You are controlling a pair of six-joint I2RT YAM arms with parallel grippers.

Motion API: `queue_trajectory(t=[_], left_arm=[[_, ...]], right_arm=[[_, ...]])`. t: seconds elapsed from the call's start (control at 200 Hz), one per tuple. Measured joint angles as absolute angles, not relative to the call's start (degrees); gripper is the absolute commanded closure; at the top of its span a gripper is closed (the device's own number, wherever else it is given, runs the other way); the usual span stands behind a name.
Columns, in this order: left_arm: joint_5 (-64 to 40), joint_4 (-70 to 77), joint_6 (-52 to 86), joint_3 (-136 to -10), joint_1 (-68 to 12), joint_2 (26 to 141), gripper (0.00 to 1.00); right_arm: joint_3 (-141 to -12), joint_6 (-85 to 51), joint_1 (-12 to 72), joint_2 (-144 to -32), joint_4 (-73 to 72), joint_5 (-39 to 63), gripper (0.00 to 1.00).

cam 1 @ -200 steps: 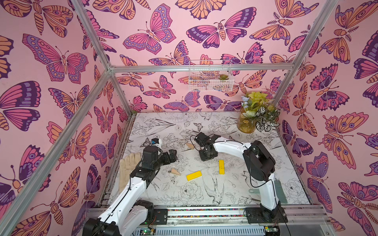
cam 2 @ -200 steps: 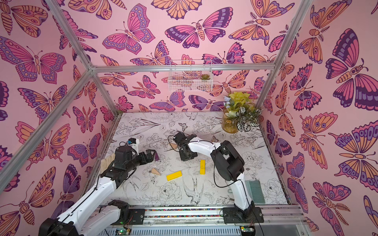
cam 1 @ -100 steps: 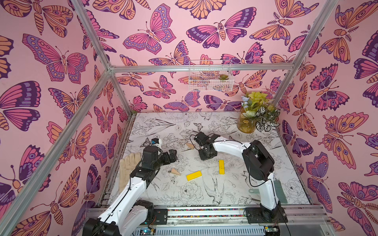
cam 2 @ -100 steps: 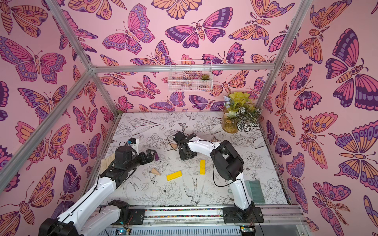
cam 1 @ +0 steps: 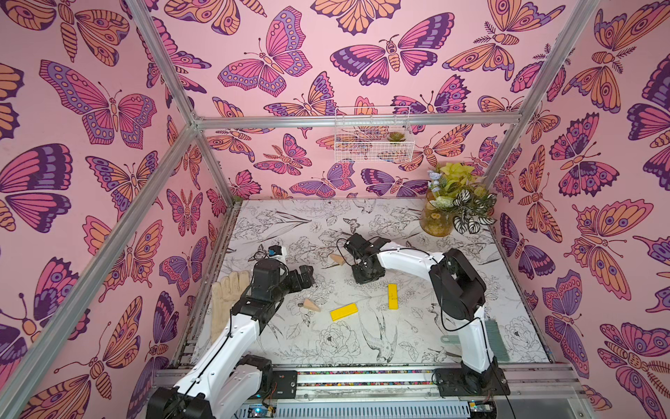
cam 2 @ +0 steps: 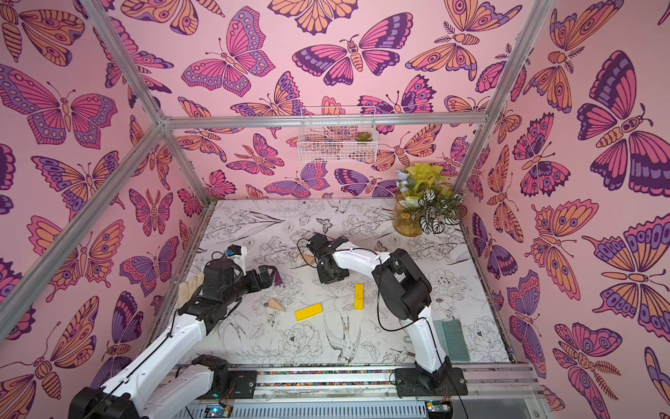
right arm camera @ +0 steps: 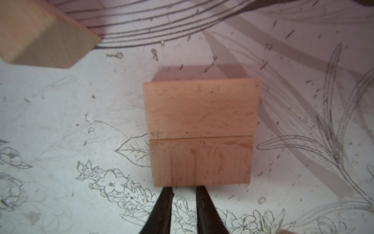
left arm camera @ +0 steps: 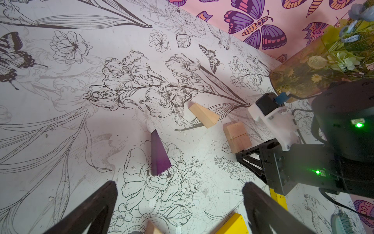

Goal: Assemble a small pinwheel with building blocks
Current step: Adjust the building block at the center of the board, then pick up the building block from the center of the board.

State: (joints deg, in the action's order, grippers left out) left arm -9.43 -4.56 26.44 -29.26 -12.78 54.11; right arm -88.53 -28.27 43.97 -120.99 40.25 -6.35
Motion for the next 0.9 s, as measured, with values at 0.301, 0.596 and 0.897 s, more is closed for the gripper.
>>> queue_trajectory(t=[0.301,0.596,0.897], left_arm=[[-9.8,-6.3,26.2,-30.2,-13.0,55.9,0.0],[-7.2,-23.1,17.5,-46.3,-19.1,65.9,0.07],[-1.5,-34.5,-12.4,-55.1,-27.0,70.8,0.2]], right_arm=[[-88.4,-27.9,43.8,-113.4,41.2,-6.1,0.58],[-86.9,-24.6,42.5,-105.5,43.0,-5.7,0.57],[-76.3,-23.9,40.4,-99.5,43.0,-4.2,0.57]])
